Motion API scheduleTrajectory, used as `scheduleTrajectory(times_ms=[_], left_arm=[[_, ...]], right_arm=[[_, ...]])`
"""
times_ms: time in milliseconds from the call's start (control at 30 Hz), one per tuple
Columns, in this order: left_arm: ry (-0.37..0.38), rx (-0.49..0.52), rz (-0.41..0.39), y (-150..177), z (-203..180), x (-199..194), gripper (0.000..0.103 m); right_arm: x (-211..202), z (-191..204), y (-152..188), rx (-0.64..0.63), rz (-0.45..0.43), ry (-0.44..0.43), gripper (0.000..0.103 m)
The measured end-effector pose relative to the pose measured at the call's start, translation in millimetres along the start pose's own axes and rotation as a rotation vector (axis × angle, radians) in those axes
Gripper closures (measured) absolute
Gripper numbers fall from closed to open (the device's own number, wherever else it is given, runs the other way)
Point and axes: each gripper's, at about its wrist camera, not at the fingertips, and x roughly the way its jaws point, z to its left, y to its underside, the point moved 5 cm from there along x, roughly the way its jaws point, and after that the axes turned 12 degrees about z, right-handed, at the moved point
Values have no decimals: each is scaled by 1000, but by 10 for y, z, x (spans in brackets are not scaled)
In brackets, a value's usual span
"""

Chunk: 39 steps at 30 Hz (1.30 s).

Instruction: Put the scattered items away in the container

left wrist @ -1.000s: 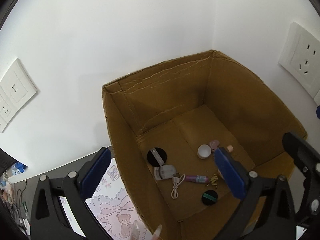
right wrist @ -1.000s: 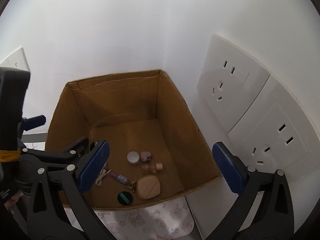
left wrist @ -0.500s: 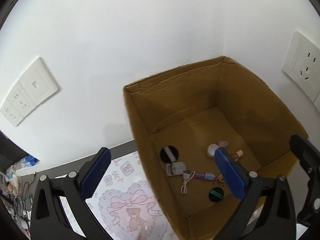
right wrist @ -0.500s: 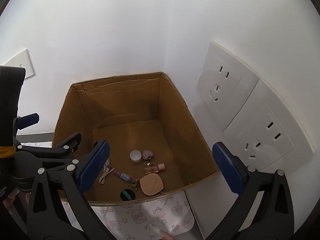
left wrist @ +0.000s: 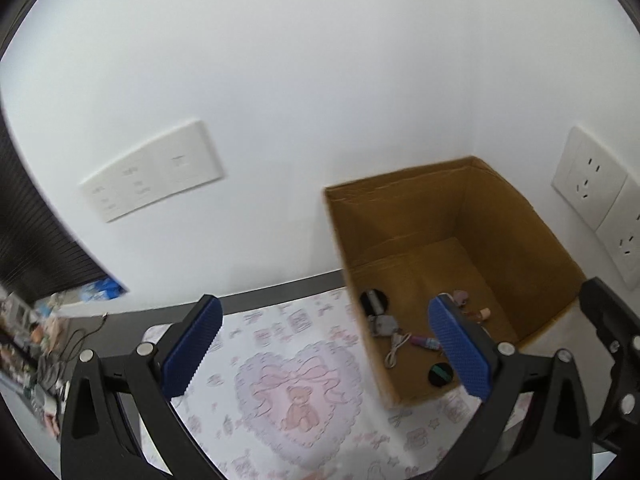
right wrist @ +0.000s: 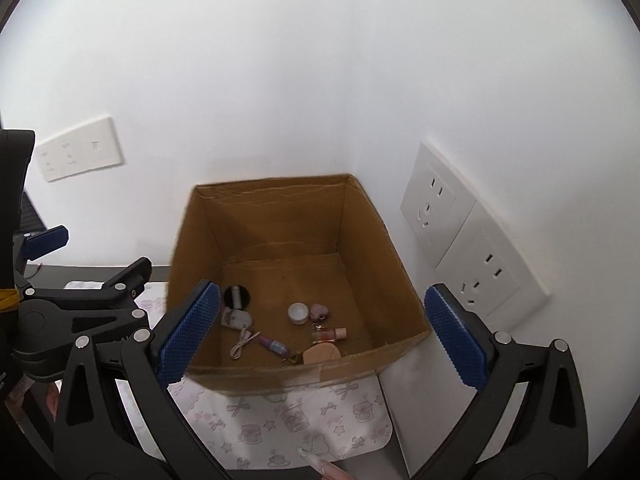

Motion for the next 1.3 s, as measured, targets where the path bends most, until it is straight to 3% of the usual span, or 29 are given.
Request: scheduleTrajectory(times_ms=[167, 567, 1033, 1300], left_arm=[[-1, -70, 39, 247, 268, -297, 0], [-83, -223, 37, 938, 714, -932, 0], [-64, -265, -22, 1443, 1197, -1554, 0], [-122, -267, -49, 1509, 1143, -1677, 0]], right_arm=[[-348, 169, 65, -41, -22, -45, 0], [-1030, 593, 453, -123, -54, -144, 0], [-1607, 928, 933, -103, -75, -118, 0], [-1739, 905, 985, -117, -97, -131, 0]])
